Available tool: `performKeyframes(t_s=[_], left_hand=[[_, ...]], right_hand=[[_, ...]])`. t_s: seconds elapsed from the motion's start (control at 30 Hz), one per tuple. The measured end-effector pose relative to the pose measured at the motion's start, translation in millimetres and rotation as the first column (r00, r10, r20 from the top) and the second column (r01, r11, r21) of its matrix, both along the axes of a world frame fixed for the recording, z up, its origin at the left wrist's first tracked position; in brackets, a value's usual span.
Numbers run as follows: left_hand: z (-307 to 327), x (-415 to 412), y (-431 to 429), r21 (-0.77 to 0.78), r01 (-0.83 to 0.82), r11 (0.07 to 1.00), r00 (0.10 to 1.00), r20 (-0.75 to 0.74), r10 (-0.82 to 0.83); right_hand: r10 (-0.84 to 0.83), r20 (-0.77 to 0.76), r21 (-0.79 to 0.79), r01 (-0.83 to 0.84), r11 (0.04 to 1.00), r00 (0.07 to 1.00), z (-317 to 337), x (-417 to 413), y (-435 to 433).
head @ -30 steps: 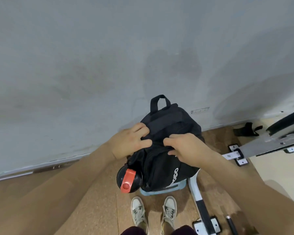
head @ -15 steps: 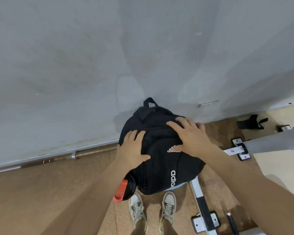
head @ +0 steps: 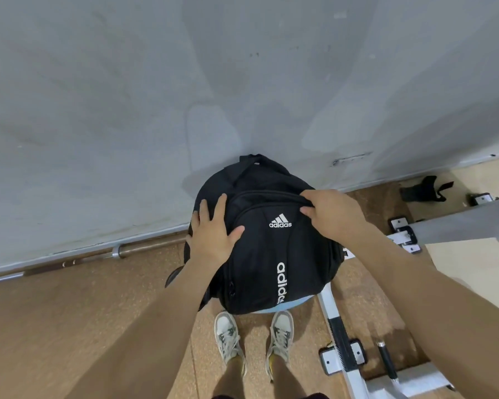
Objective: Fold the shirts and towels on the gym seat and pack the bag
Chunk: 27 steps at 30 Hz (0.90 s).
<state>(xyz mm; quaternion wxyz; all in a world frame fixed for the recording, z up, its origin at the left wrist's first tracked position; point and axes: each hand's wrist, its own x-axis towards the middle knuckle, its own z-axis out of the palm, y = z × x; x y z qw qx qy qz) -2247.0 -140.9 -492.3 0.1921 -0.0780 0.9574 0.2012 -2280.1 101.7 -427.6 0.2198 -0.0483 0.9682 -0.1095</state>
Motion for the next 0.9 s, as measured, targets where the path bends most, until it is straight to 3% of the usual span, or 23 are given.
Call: performKeyframes(t_s=[0.17,0.23,0.37,0.6,0.7,0.9], left_hand=[[-15.1,-6.0,11.7,0.108,0.140,0.984,0.986,0.071,-0.148],[-28.6,-5.7,20.8,0.140,0.138,0.981,0.972,0.171,-0.161],[-42.5,1.8,39.3,-0.066,0.125,0.990,0.934,0.344,-0.095],[-25.0,7.5,36.5,-0.170,0.083,0.982,0.983,0.179,-0.052],[-9.4,16.4,35.5,-0.103,0.084,0.991,0.983,0.171,-0.066],[13.4,46.4,32.5,0.092,0.007,0.996,1.000,-0.031,-0.005]], right_hand=[[-0.076,0.097,0.085,0.067,0.994,0.992,6.1,-19.7,13.5],[-0.140,0.068,0.090,0.133,0.987,0.988,-6.6,-14.9,13.2],[-0.115,-0.036,0.046,0.117,0.992,0.993,-33.5,14.2,7.7],[-0.112,-0.033,-0.011,0.111,0.994,0.993,-38.9,43.1,13.9],[-0.105,-0.027,-0.006,0.105,0.994,0.994,-27.9,45.7,13.5],[-0.135,-0.053,-0.075,0.131,0.989,0.989,-6.4,50.9,15.0]])
